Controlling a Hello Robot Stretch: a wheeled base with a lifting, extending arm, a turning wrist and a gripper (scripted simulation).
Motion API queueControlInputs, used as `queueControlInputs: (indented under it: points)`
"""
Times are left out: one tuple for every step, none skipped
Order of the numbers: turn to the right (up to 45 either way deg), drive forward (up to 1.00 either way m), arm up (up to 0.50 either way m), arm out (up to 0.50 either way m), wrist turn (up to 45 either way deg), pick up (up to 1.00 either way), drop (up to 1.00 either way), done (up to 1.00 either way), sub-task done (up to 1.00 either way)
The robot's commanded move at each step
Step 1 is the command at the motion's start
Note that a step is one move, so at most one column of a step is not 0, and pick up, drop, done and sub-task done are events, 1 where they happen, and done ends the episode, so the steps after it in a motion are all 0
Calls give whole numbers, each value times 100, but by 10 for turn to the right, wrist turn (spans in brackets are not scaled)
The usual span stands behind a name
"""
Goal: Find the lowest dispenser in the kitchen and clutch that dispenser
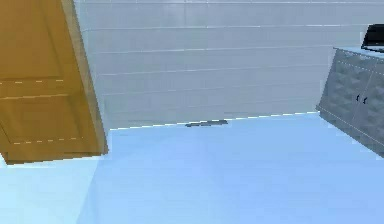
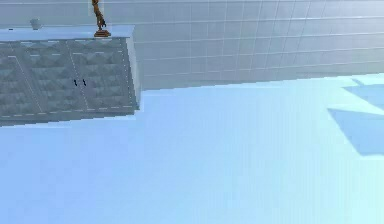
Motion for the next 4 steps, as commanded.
queueControlInputs:
  points:
    - [0, 30, 0, 0, 0, 0, 0, 0, 0]
    - [-450, 0, 0, 0, 0, 0, 0, 0, 0]
    - [-270, 0, 0, 0, 0, 0, 0, 0, 0]
    - [0, 50, 0, 0, 0, 0, 0, 0, 0]
